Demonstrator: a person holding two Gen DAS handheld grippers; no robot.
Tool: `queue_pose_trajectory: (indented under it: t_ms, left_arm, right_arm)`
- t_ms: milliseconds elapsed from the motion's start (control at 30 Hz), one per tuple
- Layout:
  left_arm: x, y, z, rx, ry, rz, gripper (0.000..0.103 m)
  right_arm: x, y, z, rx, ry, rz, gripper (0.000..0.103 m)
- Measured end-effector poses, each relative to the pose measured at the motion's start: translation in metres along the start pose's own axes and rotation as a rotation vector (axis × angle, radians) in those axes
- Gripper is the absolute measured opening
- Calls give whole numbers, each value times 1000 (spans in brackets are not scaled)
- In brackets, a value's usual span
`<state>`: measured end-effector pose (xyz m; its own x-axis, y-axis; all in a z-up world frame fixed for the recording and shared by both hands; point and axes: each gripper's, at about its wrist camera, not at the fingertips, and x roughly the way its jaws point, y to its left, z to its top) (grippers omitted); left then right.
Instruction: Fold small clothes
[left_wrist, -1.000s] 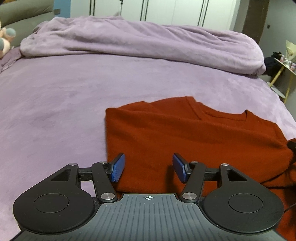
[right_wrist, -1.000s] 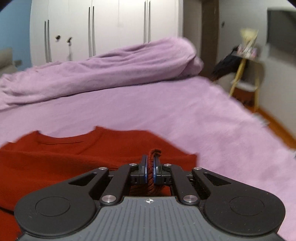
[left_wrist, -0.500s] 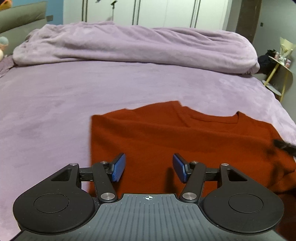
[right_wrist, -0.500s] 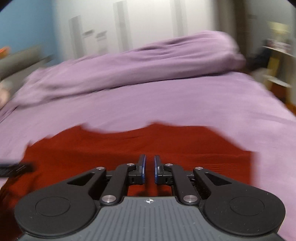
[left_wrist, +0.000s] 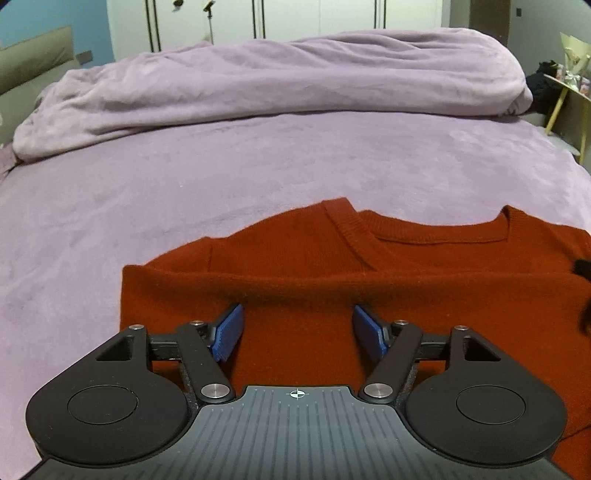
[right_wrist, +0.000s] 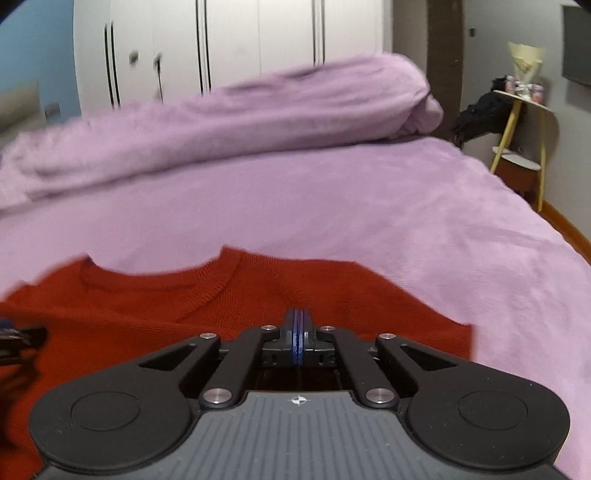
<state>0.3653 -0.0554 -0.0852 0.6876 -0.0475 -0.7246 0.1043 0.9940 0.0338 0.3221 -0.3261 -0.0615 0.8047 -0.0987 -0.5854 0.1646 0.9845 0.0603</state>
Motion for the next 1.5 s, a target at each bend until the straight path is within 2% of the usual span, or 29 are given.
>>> queue_pose_trajectory:
  t_ms: [100, 133, 200, 300, 367, 467, 500, 533, 567, 633, 667, 733, 833, 967, 1033, 1133, 1233, 1333, 1400, 1467, 1500]
  left_arm:
    - [-16, 9, -6, -28, 14, -20, 69]
    - [-23, 12, -10, -32, 14, -38, 69]
    - [-37, 17, -20, -25, 4, -48, 69]
    - [-50, 21, -28, -37, 2, -50, 69]
    - [-55, 24, -32, -60, 13, -60, 69]
    - [-59, 26, -33, -70, 31, -56, 69]
    - [-60, 27, -34, -68, 34, -55, 69]
    - [-61, 27, -33, -65, 36, -55, 69]
    - [-63, 27, -33, -63, 36, -53, 69]
    - [-65, 28, -33, -57, 36, -57, 69]
    - [-66, 29, -34, -54, 36, -58, 69]
    - [-64, 28, -34, -43, 36, -44, 69]
    - [-54, 26, -36, -39, 62, -1, 69]
    - [-48, 25, -36, -38, 58, 4, 71]
    - [-43, 25, -36, -22, 53, 13, 77]
    - [-41, 28, -35, -22, 50, 12, 79]
    - [-53, 33, -38, -48, 50, 6, 76]
    - [-70, 37, -50, -20, 43, -11, 76]
    - [-89, 40, -63, 25, 15, -12, 76]
    - [-108, 45, -77, 70, 21, -19, 76]
    - [-118, 49, -85, 79, 42, -34, 76]
  right_arm:
    - [-34, -32, -15, 69, -32, 26, 17]
    - [-38, -42, -16, 80, -26, 15, 28]
    - [-47, -61, -26, 114, 3, 15, 31]
    - [-46, -69, -30, 147, 43, 77, 32]
    - [-38, -68, -29, 159, 87, 104, 43]
    - [-32, -68, -29, 215, 117, 134, 45]
    - [-30, -66, -28, 222, 113, 137, 43]
    - [-31, -65, -29, 227, 107, 132, 25]
    - [-32, -64, -29, 226, 101, 128, 11]
    - [-40, -61, -28, 211, 64, 141, 11]
    - [-45, -58, -28, 179, 33, 116, 10]
    - [-47, -47, -27, 80, 11, 10, 9]
    - [-34, -31, -34, -70, 37, -111, 4]
    - [-19, -24, -39, -157, 43, -191, 3]
    - [-13, -26, -35, -148, 51, -205, 3]
    - [-22, -28, -29, -115, 53, -209, 3]
    - [-52, -29, -33, -83, 22, -153, 4]
    - [-94, -32, -52, -50, 25, -74, 5]
    - [-122, -36, -69, -25, 60, -21, 11]
    - [-153, -41, -90, 2, 103, -7, 30]
    - [-167, -45, -100, 16, 122, -6, 35]
